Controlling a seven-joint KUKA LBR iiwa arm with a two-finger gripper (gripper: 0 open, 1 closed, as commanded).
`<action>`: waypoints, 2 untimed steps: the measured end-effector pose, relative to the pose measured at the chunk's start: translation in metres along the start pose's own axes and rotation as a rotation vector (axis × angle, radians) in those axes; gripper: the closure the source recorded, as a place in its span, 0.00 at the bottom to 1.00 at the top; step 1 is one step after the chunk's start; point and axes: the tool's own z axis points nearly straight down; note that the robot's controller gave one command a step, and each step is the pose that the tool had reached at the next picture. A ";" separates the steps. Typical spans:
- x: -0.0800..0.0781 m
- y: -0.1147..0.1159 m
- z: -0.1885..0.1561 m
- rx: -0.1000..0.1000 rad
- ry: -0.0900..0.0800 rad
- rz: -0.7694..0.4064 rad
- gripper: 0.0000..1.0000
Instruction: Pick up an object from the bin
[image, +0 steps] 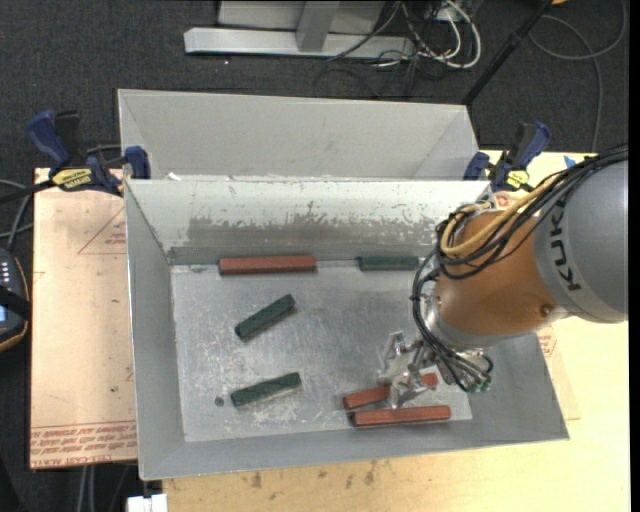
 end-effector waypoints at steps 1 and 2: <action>0.012 0.004 -0.081 -0.001 0.004 -0.029 0.00; 0.013 0.004 -0.082 -0.001 0.003 -0.028 0.00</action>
Offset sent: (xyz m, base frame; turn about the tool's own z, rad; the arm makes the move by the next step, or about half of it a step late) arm 0.0000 0.0000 0.0000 0.0000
